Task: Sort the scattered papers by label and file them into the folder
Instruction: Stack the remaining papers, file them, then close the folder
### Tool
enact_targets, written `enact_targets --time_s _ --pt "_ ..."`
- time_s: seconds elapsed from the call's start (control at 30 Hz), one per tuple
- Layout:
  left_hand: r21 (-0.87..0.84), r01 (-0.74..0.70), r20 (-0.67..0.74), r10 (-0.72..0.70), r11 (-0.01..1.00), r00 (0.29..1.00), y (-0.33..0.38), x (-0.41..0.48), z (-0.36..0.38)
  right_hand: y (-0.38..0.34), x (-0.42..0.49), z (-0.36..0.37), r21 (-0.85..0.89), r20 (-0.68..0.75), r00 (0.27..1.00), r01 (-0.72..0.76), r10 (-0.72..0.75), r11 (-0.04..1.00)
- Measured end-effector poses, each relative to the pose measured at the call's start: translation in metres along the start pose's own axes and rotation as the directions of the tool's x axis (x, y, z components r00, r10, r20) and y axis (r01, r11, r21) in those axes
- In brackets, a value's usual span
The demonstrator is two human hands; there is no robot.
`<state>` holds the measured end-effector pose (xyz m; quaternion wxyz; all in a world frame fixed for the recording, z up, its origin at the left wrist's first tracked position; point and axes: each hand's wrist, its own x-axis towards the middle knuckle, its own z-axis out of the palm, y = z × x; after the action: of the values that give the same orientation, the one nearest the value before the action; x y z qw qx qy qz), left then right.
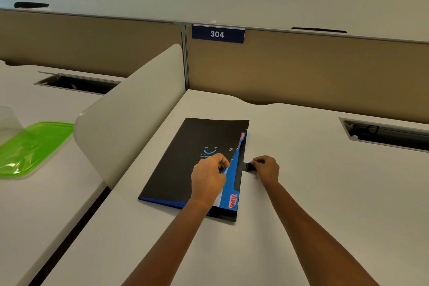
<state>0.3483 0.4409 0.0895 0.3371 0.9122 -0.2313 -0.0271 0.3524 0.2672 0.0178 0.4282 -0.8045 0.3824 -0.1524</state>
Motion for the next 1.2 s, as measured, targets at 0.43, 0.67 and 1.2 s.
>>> enact_targets --time_s 0.43,0.67,1.2 --pt "0.273 -0.053 0.271 -0.024 0.960 0.962 0.043 -0.007 0.044 -0.015 0.004 -0.037 0.180 -0.092 0.996 0.027 -0.010 0.983" --pt "0.342 -0.118 0.182 0.057 0.932 0.982 0.024 -0.003 0.068 0.009 0.007 -0.054 0.094 -0.129 0.992 0.020 -0.008 0.995" --pt "0.464 -0.168 0.144 0.114 0.870 0.983 -0.042 0.034 0.083 0.006 -0.007 -0.026 -0.257 -0.015 0.977 0.203 -0.214 0.945"
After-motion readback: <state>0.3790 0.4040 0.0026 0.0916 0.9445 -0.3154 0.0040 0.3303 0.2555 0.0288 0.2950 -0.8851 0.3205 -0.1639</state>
